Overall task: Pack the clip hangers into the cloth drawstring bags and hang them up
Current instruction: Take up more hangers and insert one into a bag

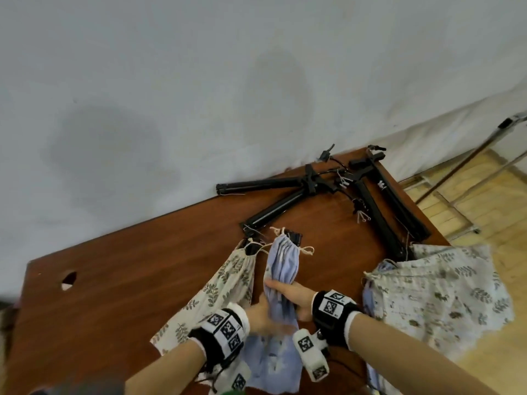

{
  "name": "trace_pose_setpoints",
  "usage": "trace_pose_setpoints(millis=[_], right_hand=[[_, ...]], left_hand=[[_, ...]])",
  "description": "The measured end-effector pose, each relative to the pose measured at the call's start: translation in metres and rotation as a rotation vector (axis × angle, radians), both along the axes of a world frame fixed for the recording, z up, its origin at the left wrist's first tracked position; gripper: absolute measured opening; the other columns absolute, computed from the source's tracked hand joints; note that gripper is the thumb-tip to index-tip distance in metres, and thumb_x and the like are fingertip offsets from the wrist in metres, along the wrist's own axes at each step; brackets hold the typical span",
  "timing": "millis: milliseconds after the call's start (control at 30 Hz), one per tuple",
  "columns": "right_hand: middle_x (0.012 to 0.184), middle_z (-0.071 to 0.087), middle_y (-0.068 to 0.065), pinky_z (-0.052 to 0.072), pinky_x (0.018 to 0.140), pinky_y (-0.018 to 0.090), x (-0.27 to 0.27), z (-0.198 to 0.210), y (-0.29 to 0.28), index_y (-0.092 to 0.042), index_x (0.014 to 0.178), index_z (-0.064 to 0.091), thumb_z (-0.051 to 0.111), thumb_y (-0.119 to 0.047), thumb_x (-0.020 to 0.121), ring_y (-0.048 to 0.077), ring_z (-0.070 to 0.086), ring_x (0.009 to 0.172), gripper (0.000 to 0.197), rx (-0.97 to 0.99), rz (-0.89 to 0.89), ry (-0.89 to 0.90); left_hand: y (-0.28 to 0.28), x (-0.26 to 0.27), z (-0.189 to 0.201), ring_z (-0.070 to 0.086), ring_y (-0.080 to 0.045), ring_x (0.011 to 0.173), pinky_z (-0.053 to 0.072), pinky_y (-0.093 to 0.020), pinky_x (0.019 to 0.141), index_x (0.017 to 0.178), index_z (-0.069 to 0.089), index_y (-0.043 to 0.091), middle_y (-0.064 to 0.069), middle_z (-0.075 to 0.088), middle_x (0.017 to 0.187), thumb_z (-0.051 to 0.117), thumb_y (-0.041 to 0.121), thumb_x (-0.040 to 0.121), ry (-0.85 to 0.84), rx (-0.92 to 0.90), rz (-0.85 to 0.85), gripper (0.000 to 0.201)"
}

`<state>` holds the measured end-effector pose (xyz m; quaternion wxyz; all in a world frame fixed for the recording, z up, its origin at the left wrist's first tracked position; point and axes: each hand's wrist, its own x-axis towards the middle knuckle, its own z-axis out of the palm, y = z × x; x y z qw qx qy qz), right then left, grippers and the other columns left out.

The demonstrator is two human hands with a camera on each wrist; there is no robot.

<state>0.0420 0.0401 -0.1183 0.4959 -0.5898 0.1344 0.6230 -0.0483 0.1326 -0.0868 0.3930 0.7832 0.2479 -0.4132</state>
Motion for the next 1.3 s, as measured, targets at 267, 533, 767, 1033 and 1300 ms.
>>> trace_pose_setpoints(millis=[267, 533, 767, 1033, 1300], right_hand=[[0.093, 0.066, 0.013, 0.053, 0.067, 0.032, 0.003, -0.026, 0.008, -0.004, 0.098, 0.064, 0.061, -0.031, 0.094, 0.025, 0.063, 0.083, 0.027, -0.061, 0.021, 0.102], [0.152, 0.033, 0.015, 0.043, 0.103, 0.037, 0.048, -0.008, -0.039, -0.018, 0.153, 0.014, 0.069, -0.023, 0.089, 0.031, 0.043, 0.133, 0.085, -0.079, 0.006, -0.07], [0.094, 0.069, 0.013, 0.05, 0.069, 0.028, 0.154, 0.04, -0.163, -0.004, 0.127, 0.055, 0.058, -0.017, 0.096, 0.021, 0.066, 0.077, 0.034, -0.194, -0.183, -0.528], [0.113, 0.061, 0.005, 0.049, 0.082, 0.031, 0.186, 0.047, -0.269, -0.013, 0.12, 0.062, 0.06, -0.023, 0.092, 0.024, 0.059, 0.106, 0.03, -0.491, 0.204, -0.828], [0.119, 0.064, 0.012, 0.055, 0.088, 0.037, 0.172, 0.019, -0.304, -0.01, 0.123, 0.061, 0.051, -0.015, 0.091, 0.027, 0.063, 0.104, 0.034, -0.561, 0.65, -0.875]], left_hand=[[0.013, 0.013, -0.046, 0.054, -0.031, 0.121, 0.046, -0.035, 0.098, 0.148, -0.002, -0.001, -0.02, 0.049, 0.137, 0.064, 0.018, 0.087, 0.132, 0.18, -0.007, 0.092], [0.005, 0.039, -0.036, 0.025, -0.037, 0.141, 0.023, -0.038, 0.114, 0.146, -0.005, -0.009, -0.028, 0.014, 0.154, 0.029, 0.03, 0.104, 0.301, 0.368, -0.342, 0.067], [-0.011, 0.104, 0.006, 0.051, -0.031, 0.123, 0.041, -0.034, 0.1, 0.129, 0.052, -0.001, -0.017, 0.054, 0.132, 0.042, 0.018, 0.099, 0.112, 0.479, -0.553, 0.036], [-0.111, 0.183, 0.037, 0.049, -0.029, 0.125, 0.041, -0.034, 0.097, 0.139, 0.041, 0.011, -0.01, 0.048, 0.14, 0.048, 0.026, 0.097, -0.254, 0.352, -0.479, 0.045], [-0.215, 0.191, -0.014, 0.039, -0.034, 0.131, 0.038, -0.042, 0.105, 0.146, 0.031, 0.014, -0.016, 0.04, 0.143, 0.054, 0.023, 0.092, -0.197, 0.365, -0.754, 0.059]])
